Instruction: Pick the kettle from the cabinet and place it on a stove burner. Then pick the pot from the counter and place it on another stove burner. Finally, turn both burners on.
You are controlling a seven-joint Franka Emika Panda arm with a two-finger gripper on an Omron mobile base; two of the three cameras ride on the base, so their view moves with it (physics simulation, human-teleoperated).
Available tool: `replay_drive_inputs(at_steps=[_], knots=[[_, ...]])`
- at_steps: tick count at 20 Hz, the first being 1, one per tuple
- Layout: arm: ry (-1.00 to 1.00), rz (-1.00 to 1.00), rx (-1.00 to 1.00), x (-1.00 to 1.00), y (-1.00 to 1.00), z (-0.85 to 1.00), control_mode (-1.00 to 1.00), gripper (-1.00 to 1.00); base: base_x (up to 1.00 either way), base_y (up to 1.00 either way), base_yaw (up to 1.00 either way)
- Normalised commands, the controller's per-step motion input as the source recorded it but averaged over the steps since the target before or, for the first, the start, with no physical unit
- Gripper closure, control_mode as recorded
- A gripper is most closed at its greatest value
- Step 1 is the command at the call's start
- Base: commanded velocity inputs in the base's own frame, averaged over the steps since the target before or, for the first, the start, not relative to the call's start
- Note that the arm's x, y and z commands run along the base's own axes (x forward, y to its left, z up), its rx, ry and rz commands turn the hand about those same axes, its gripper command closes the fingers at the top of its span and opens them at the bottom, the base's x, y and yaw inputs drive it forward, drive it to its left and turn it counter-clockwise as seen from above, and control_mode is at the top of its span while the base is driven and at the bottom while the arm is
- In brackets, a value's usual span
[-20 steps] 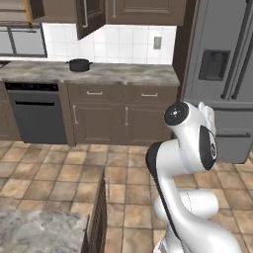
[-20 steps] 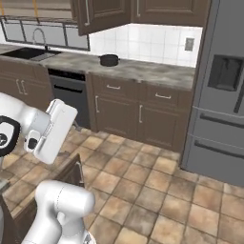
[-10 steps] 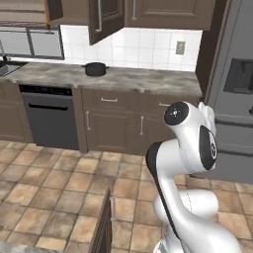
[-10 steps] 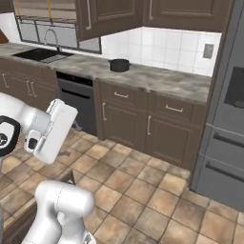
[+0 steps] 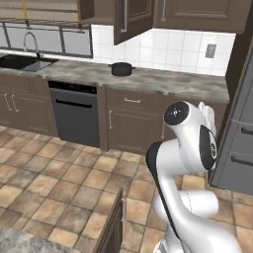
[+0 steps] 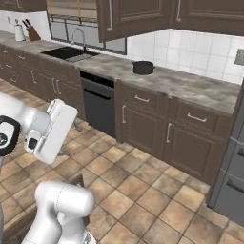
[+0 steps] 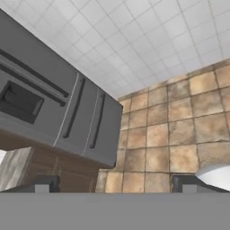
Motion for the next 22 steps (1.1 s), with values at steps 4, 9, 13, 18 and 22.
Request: replay_drive_inputs(at_steps=[4,9,13,18,22], knots=[[0.00,0.00,0.00,0.00,0.00,0.00,1.00,-1.00,0.15,0.17,0.29],[0.00,0.00,0.00,0.00,0.00,0.00,1.00,-1.00,0.66,-0.01,0.25],[0.00,0.00,0.00,0.00,0.00,0.00,1.00,-1.00,0.65,0.00,0.26],[0.00,0.00,0.00,0.00,0.00,0.00,1.00,-1.00,0.49,0.00,0.27],[0.00,0.00,0.00,0.00,0.00,0.00,1.00,-1.00,0.42,0.00,0.28]])
